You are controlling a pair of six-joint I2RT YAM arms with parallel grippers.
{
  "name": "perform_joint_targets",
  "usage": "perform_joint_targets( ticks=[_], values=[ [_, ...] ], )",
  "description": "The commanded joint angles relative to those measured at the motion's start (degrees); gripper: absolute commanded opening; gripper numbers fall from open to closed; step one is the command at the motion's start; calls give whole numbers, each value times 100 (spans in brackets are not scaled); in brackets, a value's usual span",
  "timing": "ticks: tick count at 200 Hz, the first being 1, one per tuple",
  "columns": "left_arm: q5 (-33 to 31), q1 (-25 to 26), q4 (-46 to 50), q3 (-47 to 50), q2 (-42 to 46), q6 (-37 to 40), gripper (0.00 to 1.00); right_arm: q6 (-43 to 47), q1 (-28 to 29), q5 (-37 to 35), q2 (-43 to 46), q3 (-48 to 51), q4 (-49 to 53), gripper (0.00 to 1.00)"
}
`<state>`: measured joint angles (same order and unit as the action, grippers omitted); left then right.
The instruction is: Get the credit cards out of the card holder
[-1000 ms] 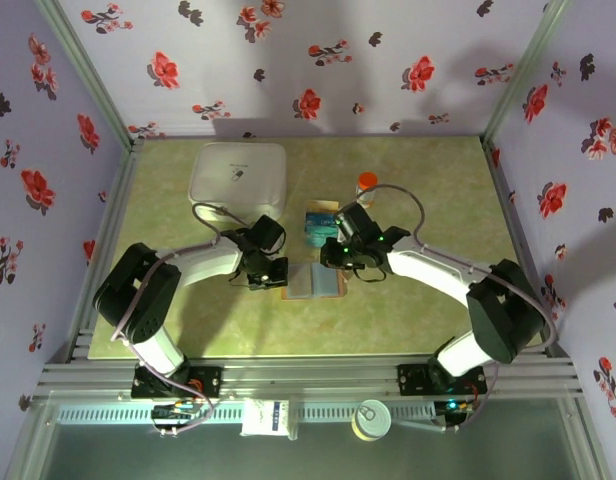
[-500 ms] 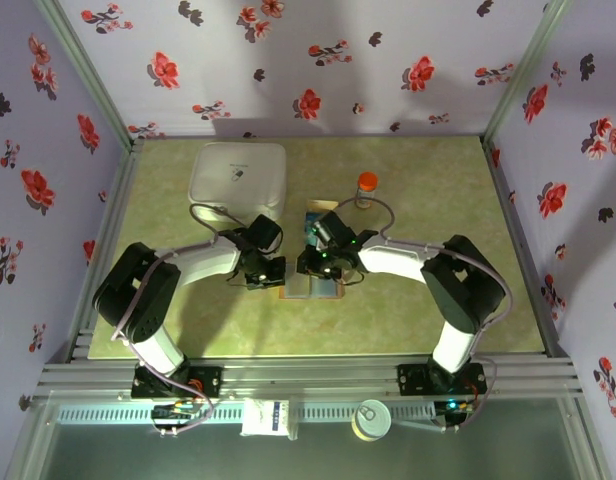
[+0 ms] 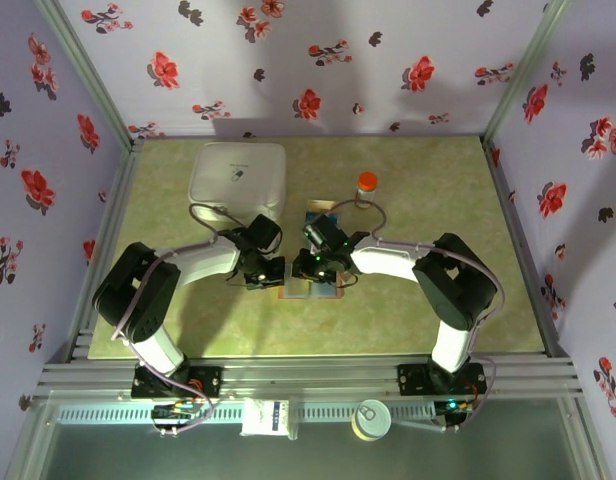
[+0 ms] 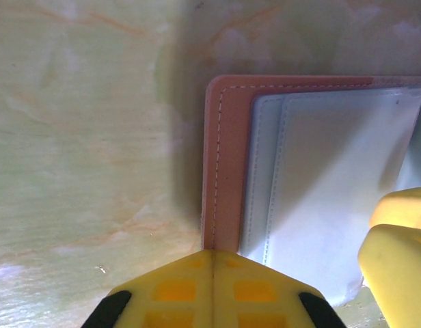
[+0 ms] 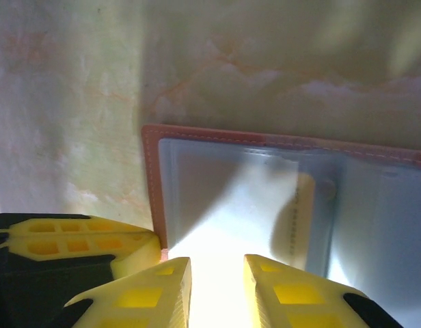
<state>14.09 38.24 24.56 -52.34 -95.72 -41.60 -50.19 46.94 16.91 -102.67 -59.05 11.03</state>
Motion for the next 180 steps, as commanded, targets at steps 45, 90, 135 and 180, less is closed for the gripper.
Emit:
perform_joint_targets(
  ticks=[45,90,135,180],
  values=[
    [-72,-36,235,12,-122,64,0,78,42,-410,-37,-230,818,27],
    [-107,-36,286,10,-122,70,0,293,25,-712,156,-263,1187,26],
    [-108,-53,338,-56,26,42,0,292,-9,-436,69,-133,923,21],
    [366,-31,-85,1,423,-267,0,247,-14,-395,305,-83,770,24]
  ],
)
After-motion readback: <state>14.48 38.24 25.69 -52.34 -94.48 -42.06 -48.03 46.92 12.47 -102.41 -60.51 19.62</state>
